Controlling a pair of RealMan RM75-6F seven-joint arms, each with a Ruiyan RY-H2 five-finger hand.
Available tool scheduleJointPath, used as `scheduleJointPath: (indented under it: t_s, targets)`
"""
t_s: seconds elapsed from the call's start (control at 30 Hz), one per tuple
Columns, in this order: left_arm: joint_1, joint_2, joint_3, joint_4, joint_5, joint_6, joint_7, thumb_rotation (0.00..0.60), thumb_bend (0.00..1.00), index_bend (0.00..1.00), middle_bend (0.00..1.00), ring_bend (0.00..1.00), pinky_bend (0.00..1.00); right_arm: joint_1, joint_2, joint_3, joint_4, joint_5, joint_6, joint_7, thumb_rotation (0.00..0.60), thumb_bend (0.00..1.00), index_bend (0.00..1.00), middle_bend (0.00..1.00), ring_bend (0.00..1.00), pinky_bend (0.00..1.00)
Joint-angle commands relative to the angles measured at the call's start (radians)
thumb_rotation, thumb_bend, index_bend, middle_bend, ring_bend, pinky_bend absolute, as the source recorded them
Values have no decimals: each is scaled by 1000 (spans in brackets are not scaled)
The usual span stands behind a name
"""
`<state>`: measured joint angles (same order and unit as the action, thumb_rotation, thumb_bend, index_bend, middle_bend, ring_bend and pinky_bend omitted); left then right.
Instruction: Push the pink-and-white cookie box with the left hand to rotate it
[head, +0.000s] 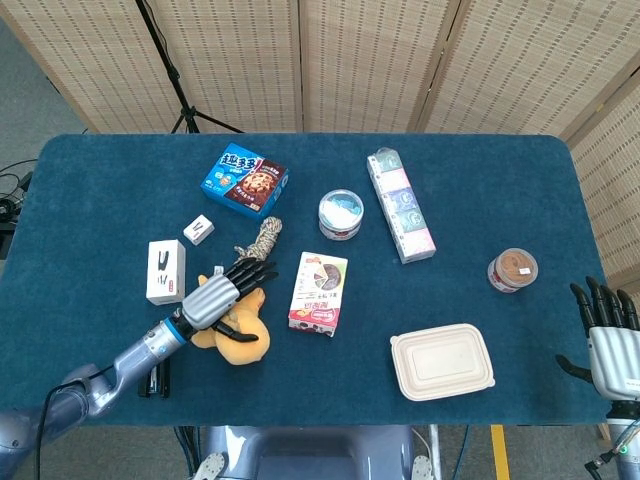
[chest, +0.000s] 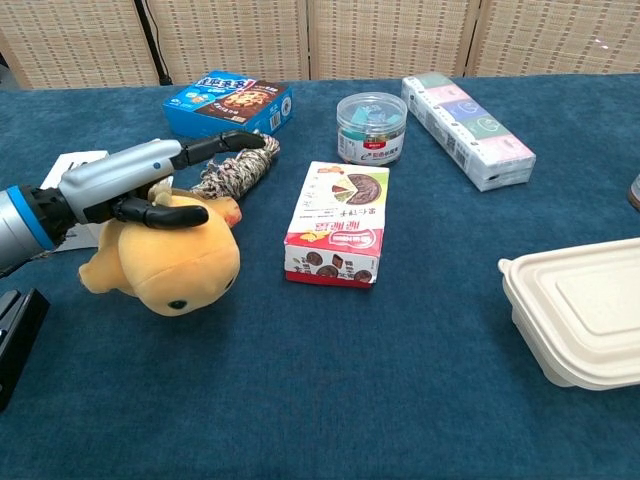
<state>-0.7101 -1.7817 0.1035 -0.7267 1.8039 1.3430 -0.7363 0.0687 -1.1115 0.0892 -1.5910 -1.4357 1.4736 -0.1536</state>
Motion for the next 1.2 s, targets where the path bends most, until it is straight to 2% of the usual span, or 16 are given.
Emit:
scheduleJointPath:
  t_s: [0.03, 0.17, 0.3, 0.47, 0.67, 0.87, 1.03, 1.2]
  targets:
    - [18, 56, 23, -82, 30, 86, -22, 75, 0, 0, 0, 0, 0, -1, 2, -2, -4, -5, 3, 3, 600, 0, 0, 0, 0, 0]
    - [26, 131, 33, -220, 58, 153, 11, 73, 0, 0, 0, 0, 0, -2, 5, -3, -10, -11, 8, 6, 600, 0, 0, 0, 0, 0]
    - [21, 190, 46, -354, 92, 178, 63, 74, 0, 0, 0, 0, 0, -3, 8, -2, -13, -12, 12, 9, 600, 0, 0, 0, 0, 0]
    - [1, 223, 69, -504, 140, 143, 163, 74, 0, 0, 0, 0, 0, -2, 12, 0, -15, -10, 11, 17, 600, 0, 0, 0, 0, 0]
    - [-20, 214, 71, -610, 144, 57, 262, 75, 0, 0, 0, 0, 0, -1, 17, 2, -13, -6, 7, 29, 600, 0, 0, 0, 0, 0]
    - [-20, 166, 69, -599, 118, -1, 290, 75, 0, 0, 0, 0, 0, 0, 21, 2, -13, -6, 3, 37, 600, 0, 0, 0, 0, 0]
    - [-18, 105, 56, -519, 67, -55, 259, 74, 0, 0, 0, 0, 0, 1, 22, 3, -13, -6, 4, 38, 600, 0, 0, 0, 0, 0]
    - [-20, 50, 46, -417, 15, -103, 169, 74, 0, 0, 0, 0, 0, 3, 20, 3, -9, -1, -1, 36, 600, 0, 0, 0, 0, 0]
